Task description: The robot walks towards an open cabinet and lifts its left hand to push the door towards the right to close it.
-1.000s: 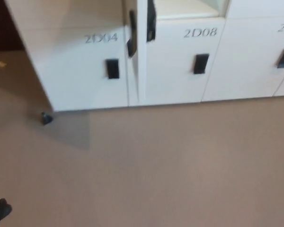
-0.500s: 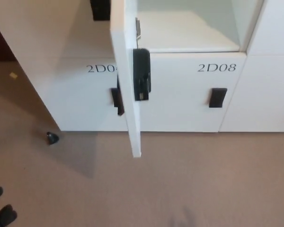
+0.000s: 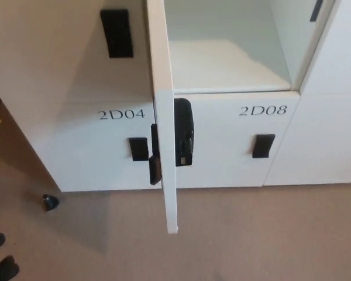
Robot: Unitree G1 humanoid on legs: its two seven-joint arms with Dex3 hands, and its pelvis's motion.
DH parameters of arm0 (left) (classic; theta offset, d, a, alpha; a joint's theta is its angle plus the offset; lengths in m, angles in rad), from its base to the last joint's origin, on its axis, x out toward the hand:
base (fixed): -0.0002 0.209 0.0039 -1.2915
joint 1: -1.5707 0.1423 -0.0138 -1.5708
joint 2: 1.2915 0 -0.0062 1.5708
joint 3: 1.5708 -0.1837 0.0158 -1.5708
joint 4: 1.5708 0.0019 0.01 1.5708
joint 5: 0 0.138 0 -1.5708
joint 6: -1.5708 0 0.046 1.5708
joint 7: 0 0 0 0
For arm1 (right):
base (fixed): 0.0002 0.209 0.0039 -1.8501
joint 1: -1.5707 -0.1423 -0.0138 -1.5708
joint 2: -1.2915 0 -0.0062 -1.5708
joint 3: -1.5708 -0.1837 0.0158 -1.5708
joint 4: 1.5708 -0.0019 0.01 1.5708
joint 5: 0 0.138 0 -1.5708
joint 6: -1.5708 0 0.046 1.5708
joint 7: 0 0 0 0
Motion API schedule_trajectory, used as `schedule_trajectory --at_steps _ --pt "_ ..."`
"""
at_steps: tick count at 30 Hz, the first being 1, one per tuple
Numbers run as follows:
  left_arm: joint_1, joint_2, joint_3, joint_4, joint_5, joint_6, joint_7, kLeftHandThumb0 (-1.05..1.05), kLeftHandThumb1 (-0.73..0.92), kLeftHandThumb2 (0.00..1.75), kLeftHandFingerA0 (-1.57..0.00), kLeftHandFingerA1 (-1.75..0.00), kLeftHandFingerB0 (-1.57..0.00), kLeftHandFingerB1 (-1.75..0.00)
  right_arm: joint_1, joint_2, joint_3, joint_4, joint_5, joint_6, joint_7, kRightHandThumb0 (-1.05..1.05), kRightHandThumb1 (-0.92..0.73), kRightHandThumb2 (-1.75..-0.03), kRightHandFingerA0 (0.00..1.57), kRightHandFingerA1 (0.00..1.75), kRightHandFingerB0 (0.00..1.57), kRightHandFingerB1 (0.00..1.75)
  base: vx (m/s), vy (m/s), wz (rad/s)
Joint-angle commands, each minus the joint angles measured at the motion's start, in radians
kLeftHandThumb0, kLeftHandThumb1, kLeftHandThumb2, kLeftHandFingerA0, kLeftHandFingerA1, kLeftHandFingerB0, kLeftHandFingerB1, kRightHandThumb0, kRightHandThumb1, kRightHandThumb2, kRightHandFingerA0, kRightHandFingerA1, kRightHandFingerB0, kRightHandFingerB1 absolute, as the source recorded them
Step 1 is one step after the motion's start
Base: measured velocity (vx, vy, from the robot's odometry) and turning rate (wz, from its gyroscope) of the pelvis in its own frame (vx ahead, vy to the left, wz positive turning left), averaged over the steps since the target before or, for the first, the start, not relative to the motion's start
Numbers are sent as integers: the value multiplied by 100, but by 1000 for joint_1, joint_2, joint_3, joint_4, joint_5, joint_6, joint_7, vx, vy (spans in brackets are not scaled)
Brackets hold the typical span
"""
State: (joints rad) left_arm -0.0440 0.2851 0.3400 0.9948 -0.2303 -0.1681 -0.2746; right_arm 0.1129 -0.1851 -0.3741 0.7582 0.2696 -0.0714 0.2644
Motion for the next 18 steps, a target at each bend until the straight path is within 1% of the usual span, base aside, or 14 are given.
schedule_trajectory --at_steps 1,2,5,8,10,12,15,17,18 --pt "11 16 -11 0 24 -25 15 -25 56 56 -74 -53 -61 -47 15 -11 -2 1 -1 -23 6 -39 -69 -60 60 50 44 44 -10 -36 9" --pt "9 17 -12 -3 24 -20 17 -24 57 56 -74 -53 -59 -47 16 -9 -3 0 1 -23 6 -40 -68 -59 61 51 47 45 -17 -53 13" --pt "6 19 -16 -2 29 -19 16 -24 57 56 -71 -51 -59 -47 17 -8 -5 0 5 -23 6 -40 -68 -59 61 51 46 45 -14 -118 25" --pt "6 20 -23 -4 35 -29 13 -25 55 56 -74 -53 -60 -48 19 -11 -2 3 2 -30 12 -40 -69 -59 61 51 46 45 44 -352 19" --pt "6 22 -27 -7 40 -30 15 -26 55 56 -74 -52 -61 -47 16 -11 -3 7 4 -27 10 -40 -70 -60 60 51 45 45 197 10 1" --pt "3 22 -28 -10 41 -26 18 -25 54 56 -75 -53 -62 -48 13 -11 -1 9 2 -26 4 -38 -71 -60 61 50 46 45 64 -231 3" --pt "-2 22 -27 -10 34 -22 11 -24 54 56 -75 -53 -62 -48 14 -9 0 2 3 -19 0 -38 -71 -60 61 50 46 45 104 -173 0" --pt "2 28 -33 -9 40 -33 -9 -25 57 56 -75 -53 -59 -47 14 -10 1 6 4 -23 4 -38 -71 -60 59 50 44 45 61 -87 -6" --pt "0 30 -37 -10 44 -33 -7 -25 57 57 -78 -53 -60 -47 11 -10 1 13 4 -27 7 -39 -71 -60 60 50 44 44 57 -47 -14"
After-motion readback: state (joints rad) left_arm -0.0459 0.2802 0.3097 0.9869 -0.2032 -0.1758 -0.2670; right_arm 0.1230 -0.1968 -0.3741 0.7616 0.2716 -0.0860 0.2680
